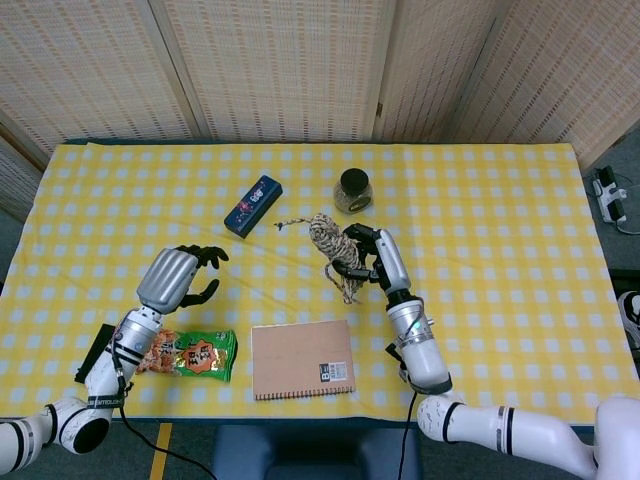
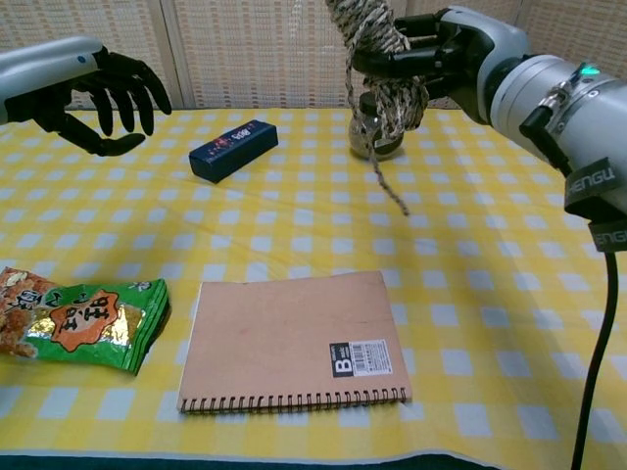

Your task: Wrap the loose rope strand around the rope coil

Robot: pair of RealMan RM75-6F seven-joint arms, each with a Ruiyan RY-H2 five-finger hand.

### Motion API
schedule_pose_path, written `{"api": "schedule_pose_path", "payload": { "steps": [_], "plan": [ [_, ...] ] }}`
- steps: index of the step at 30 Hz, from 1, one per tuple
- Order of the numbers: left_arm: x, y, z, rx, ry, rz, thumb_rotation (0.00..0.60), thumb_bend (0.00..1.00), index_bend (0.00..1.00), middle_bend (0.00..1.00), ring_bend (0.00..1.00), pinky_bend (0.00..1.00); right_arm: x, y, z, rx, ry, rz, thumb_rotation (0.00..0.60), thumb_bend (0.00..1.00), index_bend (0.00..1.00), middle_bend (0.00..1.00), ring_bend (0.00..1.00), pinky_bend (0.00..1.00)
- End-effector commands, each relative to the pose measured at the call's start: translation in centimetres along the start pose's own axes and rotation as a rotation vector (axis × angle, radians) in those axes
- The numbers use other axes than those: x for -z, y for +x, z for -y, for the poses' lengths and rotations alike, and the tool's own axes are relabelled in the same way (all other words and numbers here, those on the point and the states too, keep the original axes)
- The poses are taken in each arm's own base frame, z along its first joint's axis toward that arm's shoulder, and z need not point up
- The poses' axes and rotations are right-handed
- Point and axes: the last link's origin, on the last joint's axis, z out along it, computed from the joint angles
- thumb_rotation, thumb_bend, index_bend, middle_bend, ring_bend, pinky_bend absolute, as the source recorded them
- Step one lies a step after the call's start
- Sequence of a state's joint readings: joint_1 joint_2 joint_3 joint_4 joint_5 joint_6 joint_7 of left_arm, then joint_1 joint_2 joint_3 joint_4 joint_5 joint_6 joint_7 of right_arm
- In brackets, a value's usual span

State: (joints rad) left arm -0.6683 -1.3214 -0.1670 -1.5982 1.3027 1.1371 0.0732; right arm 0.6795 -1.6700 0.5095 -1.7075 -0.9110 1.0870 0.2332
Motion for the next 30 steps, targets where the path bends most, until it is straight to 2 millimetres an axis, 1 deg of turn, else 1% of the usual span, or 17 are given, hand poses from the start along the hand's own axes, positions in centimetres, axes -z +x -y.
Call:
{"api": "schedule_pose_path", "payload": {
  "steps": [1,6,9,11,12,15,21,27,30],
  "plan": [
    [1.0,0.1,2.2,-0.057,0.065,-0.048,0.600,0.44,0.38,0.47,0.44,0.47,0.6,1.0,-0.2,0.027,-0.012,0.000,0.600,0.71,0.99,0.82,0.82,0.75],
    [2.6,0.5,5.6,-0.125,0.170,-0.084,0.600,0.44,0.36,0.44,0.41,0.40,1.5,2.6,-0.2,0.054,-0.036,0.011,0.600,0.71,0.99,0.82,0.82,0.75],
    [4.1,0.9,7.7,-0.152,0.238,-0.093,0.600,0.44,0.34,0.41,0.38,0.36,2.0,3.6,-0.3,0.082,-0.051,0.017,0.600,0.71,0.99,0.82,0.82,0.75],
    [5.1,1.0,8.7,-0.168,0.270,-0.097,0.600,0.44,0.32,0.38,0.33,0.33,2.4,4.0,-0.4,0.082,-0.066,0.022,0.600,0.71,0.99,0.82,0.82,0.75],
    [5.6,1.0,9.1,-0.173,0.285,-0.097,0.600,0.44,0.31,0.35,0.28,0.31,2.5,4.2,-0.5,0.084,-0.073,0.025,0.600,0.71,0.99,0.82,0.82,0.75],
    [7.8,1.1,10.3,-0.178,0.334,-0.093,0.600,0.44,0.29,0.30,0.21,0.26,3.0,5.1,-0.7,0.090,-0.087,0.023,0.600,0.71,0.99,0.82,0.82,0.75],
    [11.7,1.5,11.2,-0.164,0.397,-0.107,0.600,0.43,0.27,0.29,0.18,0.22,3.6,6.5,-0.6,0.100,-0.089,0.011,0.600,0.71,0.99,0.82,0.82,0.75],
    [15.1,1.6,11.7,-0.197,0.422,-0.126,0.600,0.43,0.27,0.28,0.18,0.21,4.1,7.3,-0.6,0.105,-0.090,0.011,0.600,0.71,0.99,0.82,0.82,0.75],
    [16.7,1.5,11.6,-0.183,0.421,-0.146,0.600,0.43,0.27,0.28,0.18,0.21,4.3,7.5,-0.7,0.107,-0.092,0.013,0.600,0.71,0.99,0.82,0.82,0.75]
  ]
}}
